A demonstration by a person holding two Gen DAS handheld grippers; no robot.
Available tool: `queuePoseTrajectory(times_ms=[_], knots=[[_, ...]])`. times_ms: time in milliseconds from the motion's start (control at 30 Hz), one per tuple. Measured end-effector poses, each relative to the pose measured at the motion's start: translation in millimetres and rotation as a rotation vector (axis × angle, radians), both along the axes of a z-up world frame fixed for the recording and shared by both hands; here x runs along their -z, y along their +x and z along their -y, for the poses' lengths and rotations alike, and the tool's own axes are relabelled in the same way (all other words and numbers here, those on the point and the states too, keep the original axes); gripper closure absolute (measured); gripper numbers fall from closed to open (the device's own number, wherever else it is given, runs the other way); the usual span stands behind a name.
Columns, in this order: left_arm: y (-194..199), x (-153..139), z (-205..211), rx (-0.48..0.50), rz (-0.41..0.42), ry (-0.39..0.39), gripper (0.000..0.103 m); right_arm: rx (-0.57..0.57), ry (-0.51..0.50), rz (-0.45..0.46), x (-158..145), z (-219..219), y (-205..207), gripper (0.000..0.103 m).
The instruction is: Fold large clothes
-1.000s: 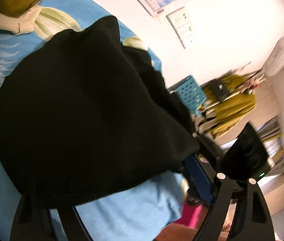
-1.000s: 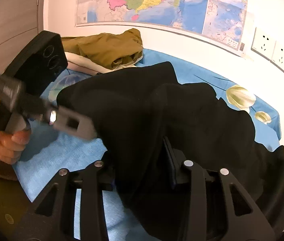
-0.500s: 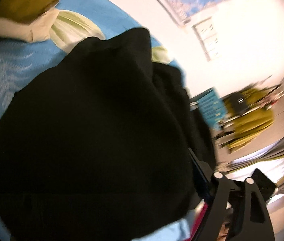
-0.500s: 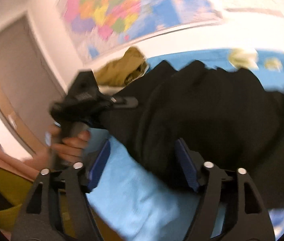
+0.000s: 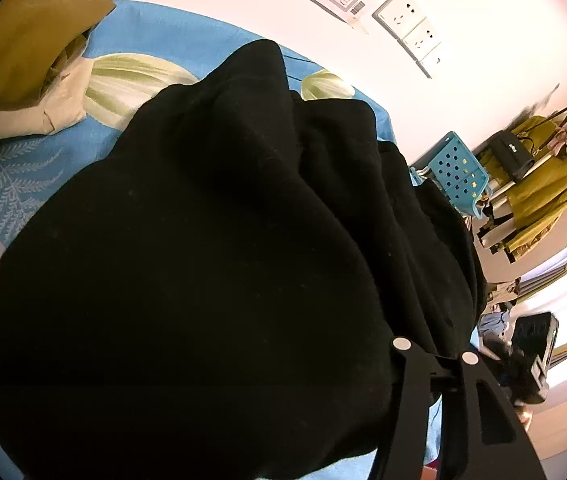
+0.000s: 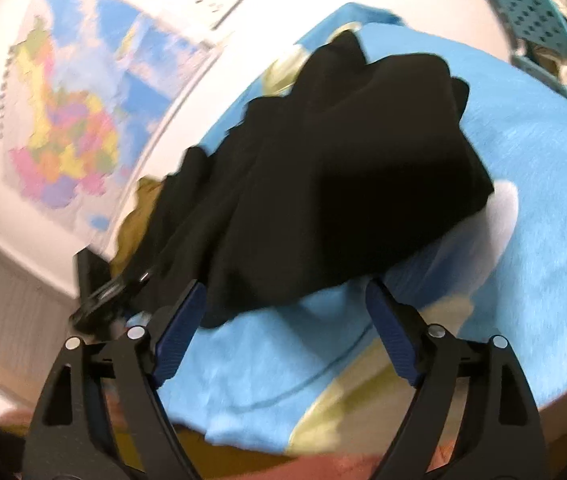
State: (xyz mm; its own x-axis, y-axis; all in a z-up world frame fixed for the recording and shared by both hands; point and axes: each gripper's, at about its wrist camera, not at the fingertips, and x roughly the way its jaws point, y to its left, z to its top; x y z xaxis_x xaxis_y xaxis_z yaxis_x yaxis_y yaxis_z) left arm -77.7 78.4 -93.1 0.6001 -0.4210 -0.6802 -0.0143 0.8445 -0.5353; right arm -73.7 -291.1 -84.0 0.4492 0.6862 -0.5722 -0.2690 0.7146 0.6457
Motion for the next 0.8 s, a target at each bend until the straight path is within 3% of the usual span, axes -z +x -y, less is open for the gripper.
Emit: queuePoseTrajectory(times_ms=[100,133,233,267,367,467,600,700,733,767,800], knots=[[-4.3,3.6,-5.8,0.007,0.006,0.007,0.045,0.046,-0.030,0.012,-0.9,-13.2,11.7,0.012],[-3.4,4.1,-4.8,0.019,0.007,0.002,0.040,0.057,-0.044,0.021,-1.2,-18.7,14.8,0.009],[-1.9,4.5,0.6,0.053,0.020,0.005,0.028,0.083,-0.027,0.046,-1.2,-26.1,19.2,0.010],[-0.9,4.5,1.7,0.061,0.023,0.008,0.024,0.080,0.002,0.070,-4.4,-25.3,17.8,0.015],[1.1,4.7,-1.8,0.044,0.034,0.002,0.024,0.089,0.075,0.141,-15.0,-17.9,17.8,0.017],[2.5,8.4,-6.0,0.016,0.067,-0.001,0.024,0.099,0.001,0.042,2.4,-22.7,35.8,0.016],[4.0,8.0,7.4,0.034,0.087,0.059,0.013,0.086,-0.064,0.077,7.4,-38.2,43.2,0.015],[6.8,7.5,9.9,0.015,0.076,0.108,0.023,0.086,-0.089,0.090,8.7,-40.5,50.1,0.042],[8.1,5.9,10.0,-0.005,0.067,0.145,0.038,0.079,-0.087,0.098,7.4,-38.5,50.3,0.059],[8.1,5.4,8.4,-0.010,0.060,0.159,0.047,0.075,-0.074,0.110,2.9,-35.9,50.2,0.068],[6.6,2.4,6.5,-0.010,0.058,0.160,0.052,0.057,-0.036,0.137,-2.7,-31.0,48.2,0.070]])
